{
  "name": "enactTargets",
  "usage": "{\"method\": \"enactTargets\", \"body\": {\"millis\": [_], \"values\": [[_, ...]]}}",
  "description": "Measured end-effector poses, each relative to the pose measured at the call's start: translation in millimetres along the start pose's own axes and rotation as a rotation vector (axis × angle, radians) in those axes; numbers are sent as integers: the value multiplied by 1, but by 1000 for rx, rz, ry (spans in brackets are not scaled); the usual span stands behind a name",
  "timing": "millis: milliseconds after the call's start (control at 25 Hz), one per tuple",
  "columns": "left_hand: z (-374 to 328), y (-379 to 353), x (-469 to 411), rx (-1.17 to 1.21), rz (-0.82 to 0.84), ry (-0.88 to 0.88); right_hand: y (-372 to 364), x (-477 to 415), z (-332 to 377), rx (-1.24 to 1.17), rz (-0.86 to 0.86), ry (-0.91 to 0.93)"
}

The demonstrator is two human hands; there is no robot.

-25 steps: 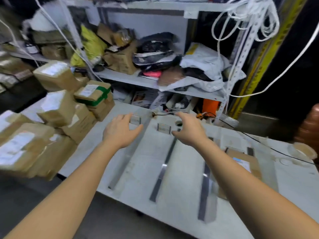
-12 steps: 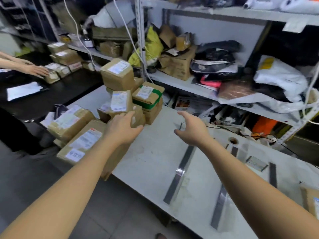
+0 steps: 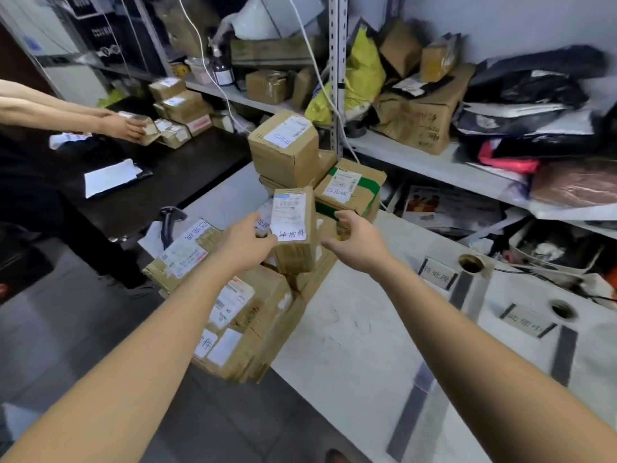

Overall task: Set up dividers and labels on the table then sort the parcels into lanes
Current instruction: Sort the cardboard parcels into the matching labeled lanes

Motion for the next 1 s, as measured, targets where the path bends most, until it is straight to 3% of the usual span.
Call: {"method": "enactTargets", "body": {"millis": [280, 520, 800, 1000], "values": [[13, -22, -58, 244, 235, 54, -50, -42, 16, -223, -32, -188], [15, -39, -78, 441, 439, -25, -74, -41, 23, -366, -88, -281], [-20, -39, -71, 342, 404, -267, -59, -9, 25, -446, -336, -388], [-81, -51, -19, 337, 473, -428, -7, 48, 13, -416, -547, -436]]}}
Point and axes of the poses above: each hand's wrist, its own x-axis away from the middle knuckle, its own y-axis out of the back of the hand, z = x × y, the point moved 4 cm from there along -x, towards the middle knuckle, and after that the axes turned 10 degrees about y, right-handed, at the moved point
